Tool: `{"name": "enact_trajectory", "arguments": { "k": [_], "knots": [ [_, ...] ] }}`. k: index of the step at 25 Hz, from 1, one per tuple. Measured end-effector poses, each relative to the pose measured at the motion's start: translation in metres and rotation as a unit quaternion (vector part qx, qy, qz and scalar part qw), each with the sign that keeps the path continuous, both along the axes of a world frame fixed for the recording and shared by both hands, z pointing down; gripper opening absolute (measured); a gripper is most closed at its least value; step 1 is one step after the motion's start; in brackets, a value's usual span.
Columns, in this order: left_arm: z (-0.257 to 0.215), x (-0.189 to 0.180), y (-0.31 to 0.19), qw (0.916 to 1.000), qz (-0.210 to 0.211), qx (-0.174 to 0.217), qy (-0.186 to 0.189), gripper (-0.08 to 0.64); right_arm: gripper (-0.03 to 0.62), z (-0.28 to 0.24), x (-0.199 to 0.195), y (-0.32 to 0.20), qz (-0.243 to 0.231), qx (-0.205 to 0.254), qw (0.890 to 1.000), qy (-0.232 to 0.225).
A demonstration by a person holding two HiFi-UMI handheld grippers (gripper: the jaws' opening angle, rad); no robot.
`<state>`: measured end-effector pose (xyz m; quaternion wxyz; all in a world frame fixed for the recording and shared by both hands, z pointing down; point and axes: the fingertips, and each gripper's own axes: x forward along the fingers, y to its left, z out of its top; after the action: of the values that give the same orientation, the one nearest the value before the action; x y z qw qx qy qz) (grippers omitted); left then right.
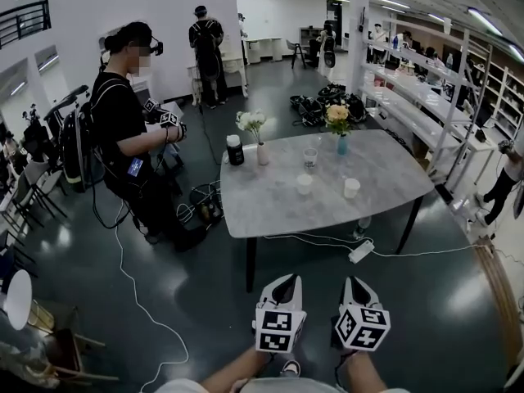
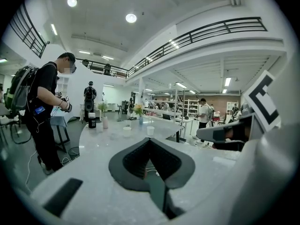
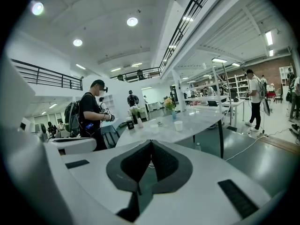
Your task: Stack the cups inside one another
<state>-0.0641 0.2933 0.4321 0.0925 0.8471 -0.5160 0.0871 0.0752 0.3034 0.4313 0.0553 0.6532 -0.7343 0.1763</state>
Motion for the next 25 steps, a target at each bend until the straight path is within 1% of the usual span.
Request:
{"name": "enact_trajectory", "arguments": {
  "k": [7, 16, 25],
  "knots": [
    [0.005, 0.023, -0.029, 0.9999, -0.003, -0.003, -0.013, -0.005, 0.008, 0.008, 0.024, -0.033, -0.004, -0.007, 1.000, -0.009],
    [0.011, 0.042, -0.053, 0.9997, -0.004, -0.012, -0.022, -0.005, 0.008, 0.017, 0.051, -0.057, 0.000, -0.017, 1.000, -0.018],
    [0.019, 0.046, -0.065, 0.9992, -0.003, -0.016, -0.037, -0.005, 0.008, 0.026, 0.060, -0.067, 0.004, -0.026, 0.999, -0.028]
  ]
}}
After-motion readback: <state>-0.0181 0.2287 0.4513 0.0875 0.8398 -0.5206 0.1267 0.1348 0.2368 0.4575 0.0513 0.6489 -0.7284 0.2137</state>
